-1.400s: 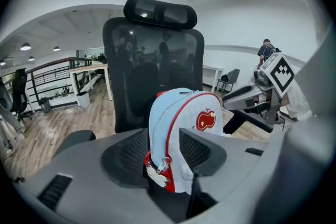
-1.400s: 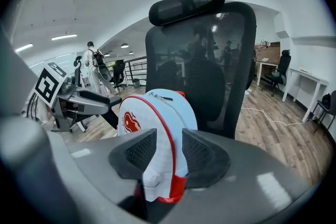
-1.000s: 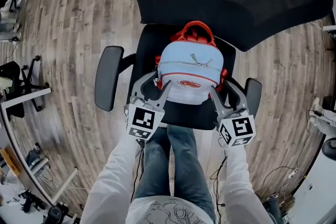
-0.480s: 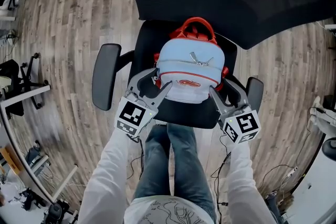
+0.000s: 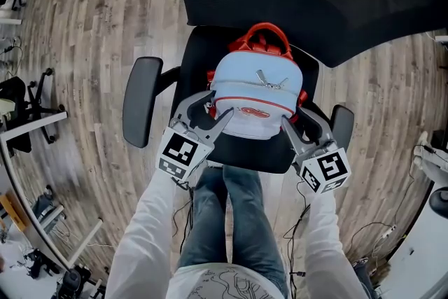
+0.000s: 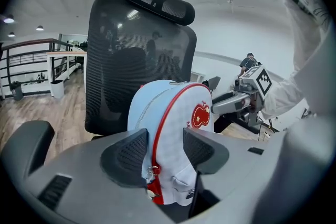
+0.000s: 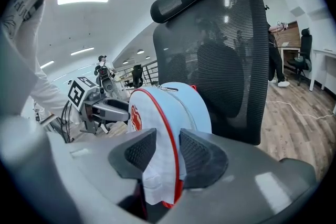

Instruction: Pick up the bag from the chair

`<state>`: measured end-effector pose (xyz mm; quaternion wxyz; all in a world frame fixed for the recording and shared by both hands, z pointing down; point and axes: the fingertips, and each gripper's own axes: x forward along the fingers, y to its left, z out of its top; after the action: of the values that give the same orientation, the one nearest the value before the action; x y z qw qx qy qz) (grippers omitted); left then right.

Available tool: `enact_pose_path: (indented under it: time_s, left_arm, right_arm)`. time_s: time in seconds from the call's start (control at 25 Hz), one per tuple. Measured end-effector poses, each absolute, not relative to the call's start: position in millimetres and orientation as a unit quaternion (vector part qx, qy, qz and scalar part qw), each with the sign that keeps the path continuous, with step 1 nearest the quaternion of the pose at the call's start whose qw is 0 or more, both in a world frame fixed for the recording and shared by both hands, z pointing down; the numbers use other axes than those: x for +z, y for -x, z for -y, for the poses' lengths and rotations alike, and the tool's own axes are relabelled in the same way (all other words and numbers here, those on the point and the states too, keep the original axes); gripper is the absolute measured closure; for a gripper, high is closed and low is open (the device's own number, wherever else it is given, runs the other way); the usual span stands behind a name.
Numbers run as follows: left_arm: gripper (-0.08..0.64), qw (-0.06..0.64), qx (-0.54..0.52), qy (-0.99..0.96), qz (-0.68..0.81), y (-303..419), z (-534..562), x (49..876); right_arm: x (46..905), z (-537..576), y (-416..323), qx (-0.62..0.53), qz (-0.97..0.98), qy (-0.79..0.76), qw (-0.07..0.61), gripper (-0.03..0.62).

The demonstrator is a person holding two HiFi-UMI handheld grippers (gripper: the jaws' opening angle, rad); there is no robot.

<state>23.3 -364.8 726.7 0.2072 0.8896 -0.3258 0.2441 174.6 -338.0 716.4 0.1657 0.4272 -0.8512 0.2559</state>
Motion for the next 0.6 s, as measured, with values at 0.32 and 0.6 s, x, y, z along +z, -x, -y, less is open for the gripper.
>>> enact_pose_path:
  time_s: [0.32,0.6]
  left_arm:
    - [0.391,0.200,0.253,-0.890,0.321,-30,362,722]
    - [0.402,0.194,0.241,-0.891,0.333,-25,359,704]
  right_arm:
    - [712,338,-174,0.251,0.847,-0.436,0.173,0.479]
    - [690,339,-165,0.245,0.860,-0.420,0.158,0.489]
